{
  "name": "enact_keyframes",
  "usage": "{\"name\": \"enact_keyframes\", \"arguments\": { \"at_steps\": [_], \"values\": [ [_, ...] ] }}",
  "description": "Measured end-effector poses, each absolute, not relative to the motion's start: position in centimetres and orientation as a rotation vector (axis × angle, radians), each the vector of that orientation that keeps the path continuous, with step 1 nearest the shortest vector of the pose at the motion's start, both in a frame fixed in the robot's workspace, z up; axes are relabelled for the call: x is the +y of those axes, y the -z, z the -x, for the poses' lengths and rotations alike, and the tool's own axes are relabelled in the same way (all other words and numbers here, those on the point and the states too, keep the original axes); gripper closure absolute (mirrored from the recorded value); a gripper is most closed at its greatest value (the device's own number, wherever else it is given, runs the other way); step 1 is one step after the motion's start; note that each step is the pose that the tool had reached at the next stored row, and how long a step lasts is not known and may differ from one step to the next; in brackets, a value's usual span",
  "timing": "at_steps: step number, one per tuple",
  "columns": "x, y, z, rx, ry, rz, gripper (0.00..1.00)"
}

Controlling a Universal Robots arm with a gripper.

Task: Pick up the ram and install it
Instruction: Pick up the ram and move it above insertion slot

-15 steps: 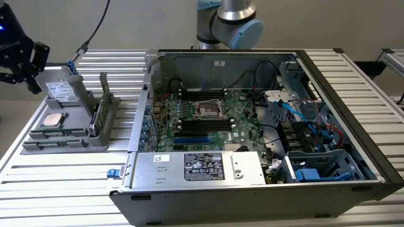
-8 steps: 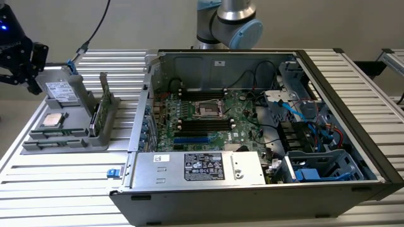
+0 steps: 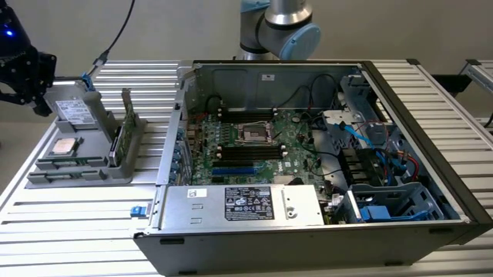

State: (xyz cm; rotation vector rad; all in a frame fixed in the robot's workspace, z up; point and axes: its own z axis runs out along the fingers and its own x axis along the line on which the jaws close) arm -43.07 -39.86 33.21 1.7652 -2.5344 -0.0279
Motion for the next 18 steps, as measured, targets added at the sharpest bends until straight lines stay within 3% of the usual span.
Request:
{"name": "enact_keyframes", "arguments": {
  "at_steps": [18],
  "values": [
    [-39.86,-32.91,43.07,-2.211,0.014,-2.153,0.90]
  ]
}}
